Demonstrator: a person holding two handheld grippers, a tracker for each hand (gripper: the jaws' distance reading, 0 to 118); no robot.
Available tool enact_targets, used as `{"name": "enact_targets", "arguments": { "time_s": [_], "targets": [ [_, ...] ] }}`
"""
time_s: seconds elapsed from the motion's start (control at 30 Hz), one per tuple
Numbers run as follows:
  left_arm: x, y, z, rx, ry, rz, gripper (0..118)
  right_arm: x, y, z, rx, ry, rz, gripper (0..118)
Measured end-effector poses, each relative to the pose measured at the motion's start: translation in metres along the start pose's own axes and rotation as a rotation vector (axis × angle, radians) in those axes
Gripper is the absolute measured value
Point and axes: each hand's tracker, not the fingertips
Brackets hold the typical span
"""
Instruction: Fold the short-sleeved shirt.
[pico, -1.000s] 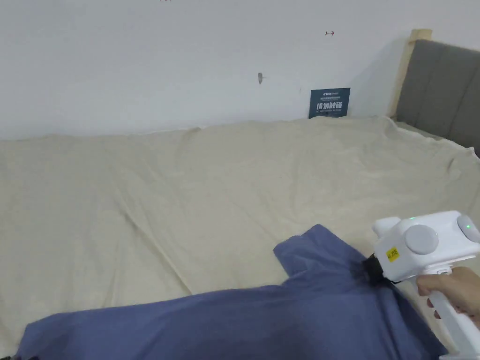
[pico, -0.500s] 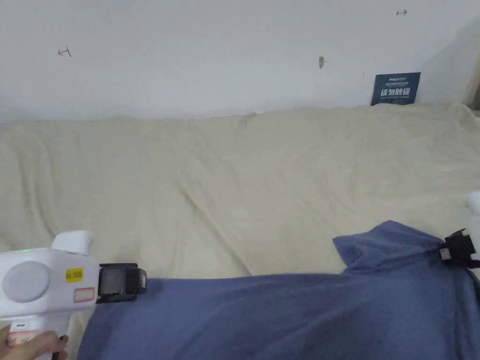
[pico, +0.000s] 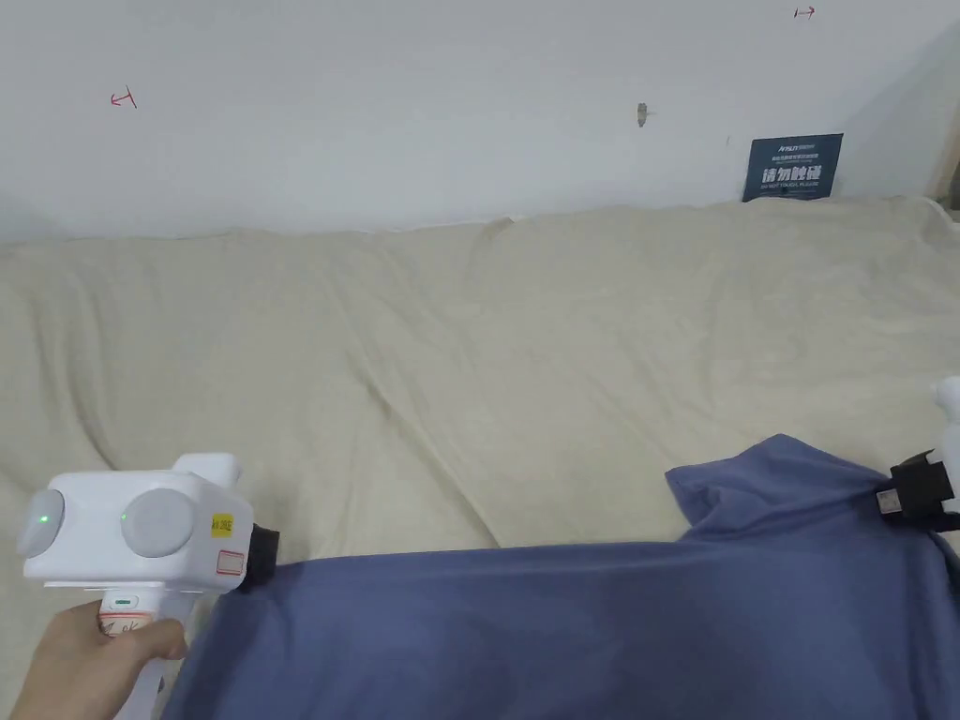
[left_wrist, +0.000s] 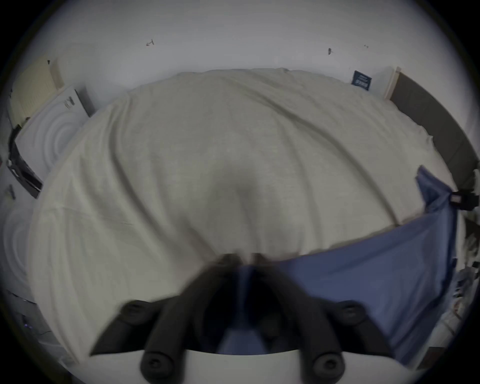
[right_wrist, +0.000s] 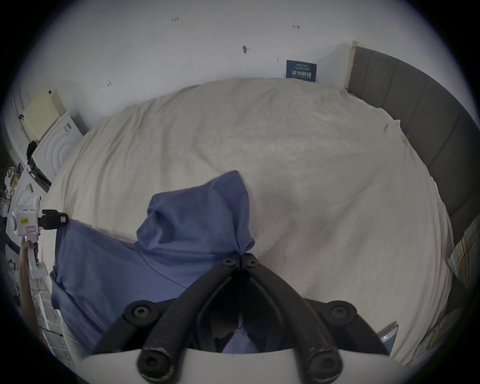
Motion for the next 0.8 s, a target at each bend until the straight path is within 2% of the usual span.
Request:
{"name": "enact_targets", "arguments": {
  "time_s": [0.03,0.07,0.37,0.57,0.67,0.8],
  "targets": [
    [-0.002,-0.001,0.005,0.005,-0.086,0.054,5,-0.001,0.0,0.005,0.009,0.009,0.003,0],
    [-0.004,-0.001,0.012,0.035,-0.062,0.086,5,0.001,-0.001,0.01,0.019,0.013,0.006,0],
    [-0.001,-0.027,0.117,0.191,-0.068,0.01,5,0.003,-0.032,0.107,0.134,0.038,0.027,0],
    [-0.011,-0.103,0.18,0.248,-0.15,0.039,5,0.006,-0.118,0.168,0.174,0.053,0.025,0],
    [-0.019,-0.154,0.181,0.202,-0.162,0.072,5,0.006,-0.175,0.174,0.127,0.057,0.021,0],
    [-0.022,-0.217,0.156,0.073,-0.157,0.102,5,0.003,-0.237,0.152,-0.014,0.046,-0.007,0]
  ]
}}
